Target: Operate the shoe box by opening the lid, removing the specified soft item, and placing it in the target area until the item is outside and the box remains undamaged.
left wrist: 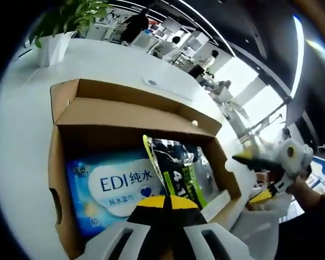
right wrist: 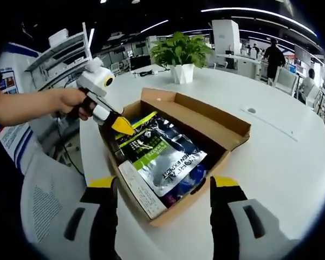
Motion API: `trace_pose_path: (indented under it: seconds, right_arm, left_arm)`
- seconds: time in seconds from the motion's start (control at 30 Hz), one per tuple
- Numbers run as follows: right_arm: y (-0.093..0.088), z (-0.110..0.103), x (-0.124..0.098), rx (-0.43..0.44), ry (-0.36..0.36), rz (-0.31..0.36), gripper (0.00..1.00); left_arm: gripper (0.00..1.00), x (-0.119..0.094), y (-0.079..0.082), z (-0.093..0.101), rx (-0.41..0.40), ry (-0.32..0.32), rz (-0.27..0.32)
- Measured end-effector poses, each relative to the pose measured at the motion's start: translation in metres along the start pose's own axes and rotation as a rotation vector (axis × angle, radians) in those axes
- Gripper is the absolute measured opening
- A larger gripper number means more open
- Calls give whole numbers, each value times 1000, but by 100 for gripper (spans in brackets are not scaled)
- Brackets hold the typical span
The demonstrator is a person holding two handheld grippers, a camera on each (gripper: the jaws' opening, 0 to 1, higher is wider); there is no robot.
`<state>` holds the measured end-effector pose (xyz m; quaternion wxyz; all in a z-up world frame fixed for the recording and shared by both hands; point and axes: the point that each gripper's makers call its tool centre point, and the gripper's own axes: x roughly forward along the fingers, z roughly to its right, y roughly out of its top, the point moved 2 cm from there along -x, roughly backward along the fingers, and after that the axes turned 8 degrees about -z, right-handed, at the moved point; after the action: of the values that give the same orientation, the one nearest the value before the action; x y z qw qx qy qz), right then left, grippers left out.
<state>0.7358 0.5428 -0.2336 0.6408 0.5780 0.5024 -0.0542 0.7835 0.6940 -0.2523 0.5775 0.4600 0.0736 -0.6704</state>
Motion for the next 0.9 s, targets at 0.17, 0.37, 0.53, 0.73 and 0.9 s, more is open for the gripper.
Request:
trace_pose_path:
  seconds: [0.17, 0.37, 0.53, 0.73, 0.9]
  right_arm:
    - [5, -2, 9, 20, 20, 5, 58]
    - [8, -2, 26, 60, 50, -19, 53]
    - [8, 1, 39, 94, 61, -42, 50]
    - [8, -1, 55, 94, 69, -77, 47]
    - [7, -2, 66, 100, 81, -113, 46]
  left_arm:
    - [0, -4, -1, -8, -1, 13, 5]
    - [0, -7, -2, -16, -6, 23, 10]
    - [0, -9, -2, -20, -3, 32, 10]
    - [0, -9, 0, -23, 18, 44, 4]
    - [0, -9, 0, -27, 33, 56, -3]
